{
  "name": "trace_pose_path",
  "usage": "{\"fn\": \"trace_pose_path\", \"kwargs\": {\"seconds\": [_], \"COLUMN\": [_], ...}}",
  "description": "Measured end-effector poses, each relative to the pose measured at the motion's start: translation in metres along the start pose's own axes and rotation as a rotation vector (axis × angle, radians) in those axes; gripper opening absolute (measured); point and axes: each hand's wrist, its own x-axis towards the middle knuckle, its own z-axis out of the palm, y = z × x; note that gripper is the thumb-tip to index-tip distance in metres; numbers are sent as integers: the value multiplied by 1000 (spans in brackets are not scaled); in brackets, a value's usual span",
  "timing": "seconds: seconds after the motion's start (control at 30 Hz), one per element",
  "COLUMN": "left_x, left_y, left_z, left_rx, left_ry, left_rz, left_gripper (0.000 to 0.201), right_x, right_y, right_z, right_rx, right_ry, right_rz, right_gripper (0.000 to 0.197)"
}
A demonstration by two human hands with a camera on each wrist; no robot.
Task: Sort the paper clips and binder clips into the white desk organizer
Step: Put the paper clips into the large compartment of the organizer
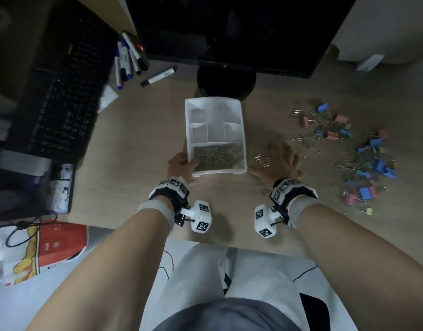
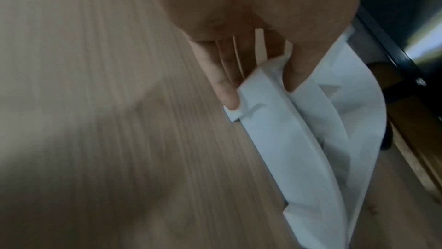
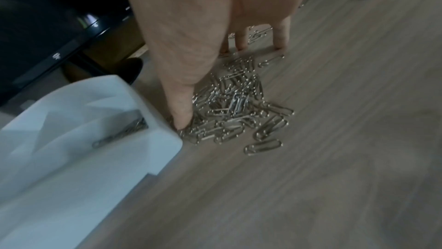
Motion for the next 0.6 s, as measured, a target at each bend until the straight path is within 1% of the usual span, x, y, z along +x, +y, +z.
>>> {"fn": "trace_pose_path", "kwargs": {"seconds": [0.07,0.13,0.17,0.23,0.27,0.3,0.37,0.43,0.5,0.6], "left_x": [-4,-6,-4,1,4,5,7,9,10,9], "left_y": [-5,-7,-10,-17,-20,-22,-26,-30,-33,-36], "left_z": [-4,-3,-2,0,1,2,6,10,12,13], "left_rx": [-83,-116,-125,-157,-161,-164,-166,-146,-142,-123], "left_ry": [-58,-74,-68,-41,-17,3,25,41,59,61], "left_rz": [-20,-4,11,40,54,68,84,111,122,141], "left_gripper": [32,22,23,39,43,42,34,29,29,31], "right_x": [-6,-12,-14,-17,-19,-20,-21,-23,-25,-25], "right_y": [-3,-5,-6,-6,-5,-3,1,6,9,8], "right_z": [3,9,11,15,17,18,20,22,24,21], "right_rx": [0,-2,-16,-59,-58,-34,49,108,141,83], "right_ry": [18,3,-19,-46,-39,-17,26,51,89,133], "right_rz": [-22,-42,-51,-73,-84,-98,-113,-110,-110,-107], "right_gripper": [86,87,87,82,77,68,45,29,22,17]}}
